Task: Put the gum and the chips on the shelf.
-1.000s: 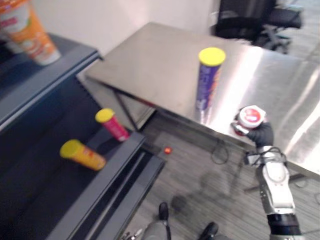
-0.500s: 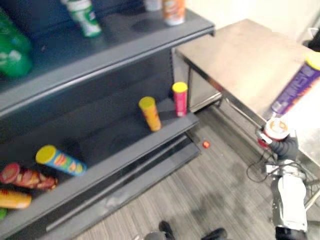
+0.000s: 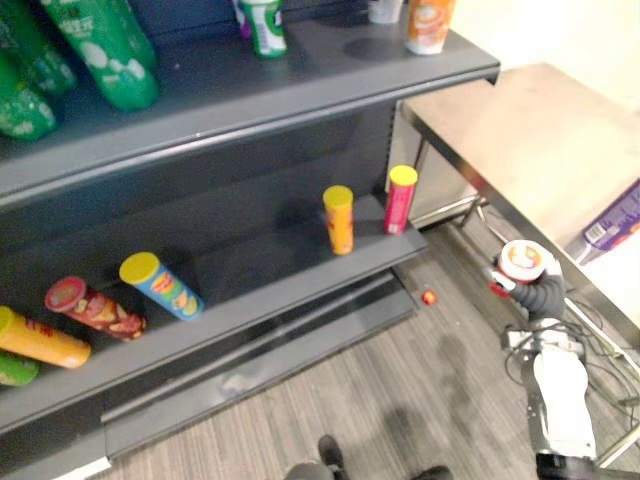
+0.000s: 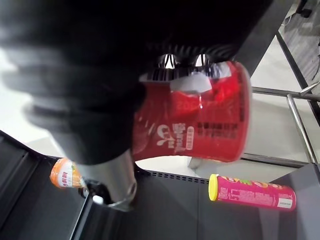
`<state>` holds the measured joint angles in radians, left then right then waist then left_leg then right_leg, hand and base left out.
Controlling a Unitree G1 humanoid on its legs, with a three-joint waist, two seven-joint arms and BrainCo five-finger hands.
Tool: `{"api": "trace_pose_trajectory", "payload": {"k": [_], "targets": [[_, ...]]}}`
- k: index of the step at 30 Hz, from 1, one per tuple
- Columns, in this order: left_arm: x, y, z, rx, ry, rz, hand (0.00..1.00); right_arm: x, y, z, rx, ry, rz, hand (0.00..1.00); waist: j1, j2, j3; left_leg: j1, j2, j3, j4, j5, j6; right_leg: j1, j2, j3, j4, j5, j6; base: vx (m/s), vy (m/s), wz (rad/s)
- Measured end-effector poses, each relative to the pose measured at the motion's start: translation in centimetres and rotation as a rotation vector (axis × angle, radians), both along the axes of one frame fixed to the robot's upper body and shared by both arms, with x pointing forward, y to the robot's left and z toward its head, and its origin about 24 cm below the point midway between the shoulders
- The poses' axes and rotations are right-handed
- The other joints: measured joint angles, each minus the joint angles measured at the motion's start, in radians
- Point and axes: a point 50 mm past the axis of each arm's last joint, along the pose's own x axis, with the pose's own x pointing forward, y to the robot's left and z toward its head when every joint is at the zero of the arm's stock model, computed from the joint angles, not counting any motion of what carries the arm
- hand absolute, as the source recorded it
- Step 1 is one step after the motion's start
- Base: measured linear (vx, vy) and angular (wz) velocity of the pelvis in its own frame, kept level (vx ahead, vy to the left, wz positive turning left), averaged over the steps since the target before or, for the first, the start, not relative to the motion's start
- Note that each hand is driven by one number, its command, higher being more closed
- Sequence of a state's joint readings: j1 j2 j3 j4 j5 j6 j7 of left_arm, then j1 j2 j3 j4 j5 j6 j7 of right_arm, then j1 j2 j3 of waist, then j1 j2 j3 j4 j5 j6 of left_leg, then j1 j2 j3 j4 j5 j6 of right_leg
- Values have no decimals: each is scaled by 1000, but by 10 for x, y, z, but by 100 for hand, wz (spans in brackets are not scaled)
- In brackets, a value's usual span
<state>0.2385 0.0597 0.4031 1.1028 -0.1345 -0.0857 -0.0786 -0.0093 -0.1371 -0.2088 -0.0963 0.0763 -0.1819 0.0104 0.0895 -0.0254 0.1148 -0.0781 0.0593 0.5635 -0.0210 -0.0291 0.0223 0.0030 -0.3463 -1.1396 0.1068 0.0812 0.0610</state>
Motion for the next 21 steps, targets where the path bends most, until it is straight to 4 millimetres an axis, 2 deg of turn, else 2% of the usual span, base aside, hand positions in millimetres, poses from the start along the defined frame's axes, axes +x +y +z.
{"api": "trace_pose_trajectory", "payload": {"k": [3,6,9,10,11,12,13,14,16,18,20,21], "targets": [[2,1,1,0,-12,1,0,5,7,-5,1,23,34,100,1,-6,5,-10,9,-7,18,1,-1,4,6,0,1,0,0,48,4,4],[10,4,3,12,-50,-4,0,10,16,-4,-5,24,83,100,3,-19,18,-53,35,-29,112,-34,3,20,10,-2,4,1,1,49,26,26],[13,8,5,28,-72,-4,0,18,31,-2,-11,18,150,100,32,-34,29,-73,53,-58,176,-78,9,39,-5,3,44,4,4,37,85,28],[13,8,5,29,-72,-6,0,19,35,-2,-16,19,169,100,41,-29,32,-77,56,-88,192,-96,6,37,-22,60,95,14,-4,58,175,61],[13,5,5,25,-67,-31,0,19,36,-2,-25,22,185,100,46,-14,39,-71,50,-133,194,-99,15,-7,-62,226,218,27,-58,84,184,71],[15,4,5,24,-71,-51,0,19,35,-2,-32,22,188,100,44,-2,45,-69,50,-160,200,-101,22,-52,-72,338,291,36,-99,116,197,84],[20,3,6,27,-82,-82,0,18,35,-3,-35,28,190,100,36,20,60,-75,57,-208,204,-98,29,-102,-17,553,312,-47,-56,96,135,138],[25,6,7,34,-98,-86,0,18,36,-3,-35,30,202,100,14,27,66,-73,46,-294,181,-85,46,-137,88,809,279,-146,-18,100,99,147],[25,9,8,41,-106,-71,0,16,36,-2,-39,25,207,100,-8,16,70,-54,-2,-368,163,-76,53,-148,121,935,247,-162,-4,100,20,162],[28,14,9,58,-106,-96,0,9,36,-2,-42,22,210,100,-12,3,73,-35,-57,-456,183,-82,45,-169,141,1043,242,-162,-4,145,-7,181],[31,17,10,70,-114,-106,0,3,37,-3,-42,24,214,100,-20,-6,74,-39,-92,-536,201,-86,39,-178,141,1073,229,-155,7,121,-67,158],[29,19,10,76,-107,-105,0,2,39,-4,-41,27,228,100,-19,-19,66,-36,-109,-572,203,-90,33,-173,132,1059,188,-134,37,117,-112,98]]}}
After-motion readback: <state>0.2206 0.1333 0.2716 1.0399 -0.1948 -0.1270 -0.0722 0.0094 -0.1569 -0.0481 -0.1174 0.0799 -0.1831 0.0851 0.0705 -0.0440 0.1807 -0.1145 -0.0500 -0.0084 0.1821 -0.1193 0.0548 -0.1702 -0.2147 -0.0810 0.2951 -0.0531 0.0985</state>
